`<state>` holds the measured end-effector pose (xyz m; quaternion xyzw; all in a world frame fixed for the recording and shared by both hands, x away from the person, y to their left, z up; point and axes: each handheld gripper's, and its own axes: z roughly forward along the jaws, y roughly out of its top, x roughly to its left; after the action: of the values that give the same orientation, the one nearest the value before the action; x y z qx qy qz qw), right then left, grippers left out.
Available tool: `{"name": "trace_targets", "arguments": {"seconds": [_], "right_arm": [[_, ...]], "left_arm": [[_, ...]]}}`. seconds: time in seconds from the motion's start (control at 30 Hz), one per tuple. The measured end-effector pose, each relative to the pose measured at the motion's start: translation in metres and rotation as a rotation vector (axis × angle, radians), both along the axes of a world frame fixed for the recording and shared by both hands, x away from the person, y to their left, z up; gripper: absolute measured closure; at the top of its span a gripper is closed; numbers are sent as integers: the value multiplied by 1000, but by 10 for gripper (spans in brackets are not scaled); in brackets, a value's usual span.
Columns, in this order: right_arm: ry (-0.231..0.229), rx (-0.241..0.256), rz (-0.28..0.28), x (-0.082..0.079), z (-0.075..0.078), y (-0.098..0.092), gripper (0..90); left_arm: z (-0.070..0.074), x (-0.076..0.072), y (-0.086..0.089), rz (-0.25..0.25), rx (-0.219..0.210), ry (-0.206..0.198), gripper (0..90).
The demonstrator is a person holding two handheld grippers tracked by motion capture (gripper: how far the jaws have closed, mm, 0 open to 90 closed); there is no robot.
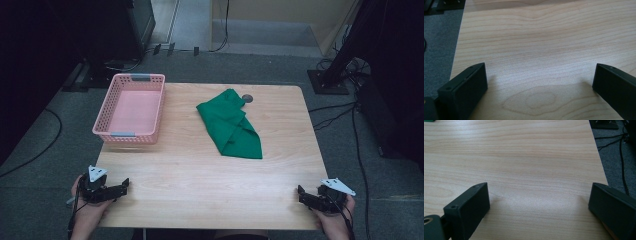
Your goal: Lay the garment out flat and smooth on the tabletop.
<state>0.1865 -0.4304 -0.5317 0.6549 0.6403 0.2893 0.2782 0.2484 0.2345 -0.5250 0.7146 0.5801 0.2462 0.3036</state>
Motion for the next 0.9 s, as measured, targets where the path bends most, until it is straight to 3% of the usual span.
{"name": "trace_targets", "arguments": {"seconds": [0.37,0.4,0.53,0.57,0.67,0.9], "right_arm": [[7,18,-8,2,2,1,59],[-13,65,-9,2,6,0,68],[-53,72,-6,3,12,2,67],[-92,84,10,4,17,3,54],[-107,114,44,10,24,7,30],[-121,113,72,25,36,18,14]], "left_arm": [[0,0,0,2,0,0,0],[0,0,0,2,0,0,0],[0,0,0,2,0,0,1],[0,0,0,2,1,0,0],[0,0,0,-2,1,0,0],[0,0,-1,-3,1,0,0]]}}
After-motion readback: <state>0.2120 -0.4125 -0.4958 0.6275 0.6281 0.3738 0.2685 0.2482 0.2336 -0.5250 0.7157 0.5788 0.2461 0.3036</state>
